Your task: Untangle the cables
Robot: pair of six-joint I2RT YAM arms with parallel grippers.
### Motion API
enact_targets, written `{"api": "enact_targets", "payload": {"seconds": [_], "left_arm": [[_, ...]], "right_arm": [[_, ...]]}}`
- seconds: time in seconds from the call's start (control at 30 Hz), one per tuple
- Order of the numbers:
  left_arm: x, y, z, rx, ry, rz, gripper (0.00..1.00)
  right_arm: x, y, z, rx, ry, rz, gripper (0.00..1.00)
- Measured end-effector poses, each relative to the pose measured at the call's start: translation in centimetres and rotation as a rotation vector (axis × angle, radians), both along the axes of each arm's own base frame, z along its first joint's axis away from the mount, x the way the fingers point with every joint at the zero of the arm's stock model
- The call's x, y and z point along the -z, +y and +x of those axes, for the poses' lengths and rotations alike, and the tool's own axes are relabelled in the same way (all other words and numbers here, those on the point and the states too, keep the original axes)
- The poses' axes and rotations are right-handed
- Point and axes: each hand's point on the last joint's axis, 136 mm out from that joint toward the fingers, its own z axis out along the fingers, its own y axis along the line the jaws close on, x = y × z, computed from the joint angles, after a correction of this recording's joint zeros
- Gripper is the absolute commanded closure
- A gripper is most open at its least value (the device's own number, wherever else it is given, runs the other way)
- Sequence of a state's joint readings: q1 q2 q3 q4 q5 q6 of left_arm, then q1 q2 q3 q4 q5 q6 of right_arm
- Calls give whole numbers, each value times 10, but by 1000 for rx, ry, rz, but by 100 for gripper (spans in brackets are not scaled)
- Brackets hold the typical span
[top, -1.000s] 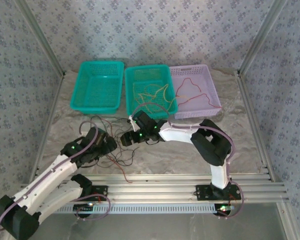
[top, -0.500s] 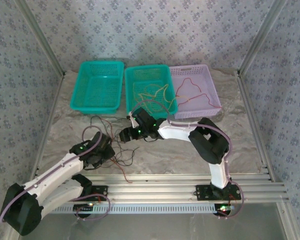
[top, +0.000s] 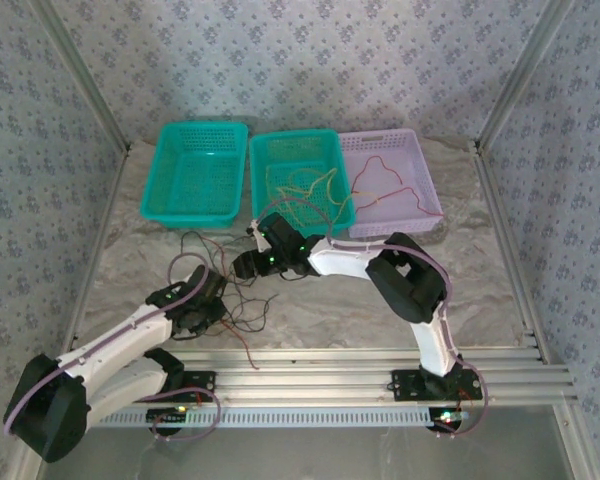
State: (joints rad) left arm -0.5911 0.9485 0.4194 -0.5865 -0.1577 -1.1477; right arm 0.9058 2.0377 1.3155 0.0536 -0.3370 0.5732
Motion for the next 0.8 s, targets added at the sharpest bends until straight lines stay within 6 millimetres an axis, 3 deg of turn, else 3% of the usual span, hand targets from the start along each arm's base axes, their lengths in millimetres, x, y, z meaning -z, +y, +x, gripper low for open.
{"api": "enact_targets", "payload": {"seconds": [0.13,0.33,0.47,0.63,0.8], "left_arm": [[-4,-1,1,3,-20,-12,100],[-19,0,0,19,-60,-30,100],[-43,-2,4,36,-116,-54,100],[-88,-8,16,70,-233,-102,100],[-128,-21,24,124,-360,-187,100]], "right_arm": [[1,2,1,-2,-3,3,47],[1,3,1,-2,-6,7,48],[2,3,2,-4,-14,13,52],[1,1,-3,-21,-13,31,51],[-3,-11,-25,-67,28,44,48]]}}
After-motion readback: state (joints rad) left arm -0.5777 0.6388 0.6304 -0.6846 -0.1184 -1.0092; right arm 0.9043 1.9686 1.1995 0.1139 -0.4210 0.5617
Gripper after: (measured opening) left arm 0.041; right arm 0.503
